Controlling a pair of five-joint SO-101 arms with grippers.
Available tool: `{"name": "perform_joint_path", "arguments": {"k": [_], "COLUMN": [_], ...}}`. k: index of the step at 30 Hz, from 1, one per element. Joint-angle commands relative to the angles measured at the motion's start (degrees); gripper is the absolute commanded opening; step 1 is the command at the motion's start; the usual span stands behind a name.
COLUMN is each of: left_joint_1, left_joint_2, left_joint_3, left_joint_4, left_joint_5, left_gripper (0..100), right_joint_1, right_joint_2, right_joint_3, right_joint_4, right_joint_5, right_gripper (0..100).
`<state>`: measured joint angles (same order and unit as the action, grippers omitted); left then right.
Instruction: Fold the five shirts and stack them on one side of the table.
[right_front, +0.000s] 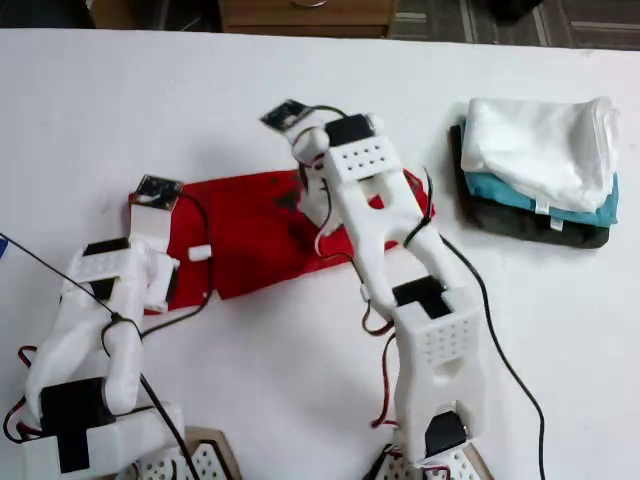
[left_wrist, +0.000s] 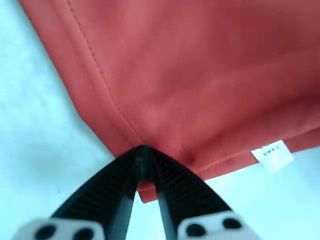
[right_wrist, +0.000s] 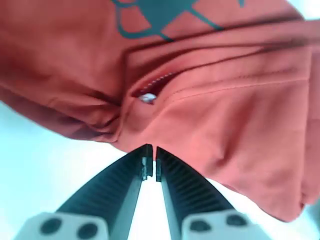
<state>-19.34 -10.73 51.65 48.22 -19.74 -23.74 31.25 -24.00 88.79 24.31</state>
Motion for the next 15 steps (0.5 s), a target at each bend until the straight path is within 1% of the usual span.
{"name": "perform_joint_path", "arguments": {"k": [1,4,7,12,15], "left_joint_1": [-0.5,-0.5,-0.5,-0.4,-0.3], "left_joint_2": [0.4,0.4,0.4,-0.1,-0.1], "left_joint_3": [-1.0,-1.0,-1.0,-1.5,-5.1], "left_joint_4": [-0.2,-0.2,-0.1,0.6,4.7], "left_joint_5": [-0.2,-0.2,-0.2,-0.2,0.0], "left_gripper": [3,3,3,3,3], "right_joint_1": [0.2,0.1,0.6,0.7,1.3], "right_joint_2": [-3.2,0.0,2.9,-0.6,-5.5], "right_joint_3": [4.5,7.1,6.1,-0.8,-4.0], "right_joint_4": [-8.0,-15.0,-17.6,-8.7,-5.4], "right_joint_5": [0.1,0.0,0.0,-0.1,0.0], "right_gripper": [1.8,1.8,1.8,1.8,1.8]}}
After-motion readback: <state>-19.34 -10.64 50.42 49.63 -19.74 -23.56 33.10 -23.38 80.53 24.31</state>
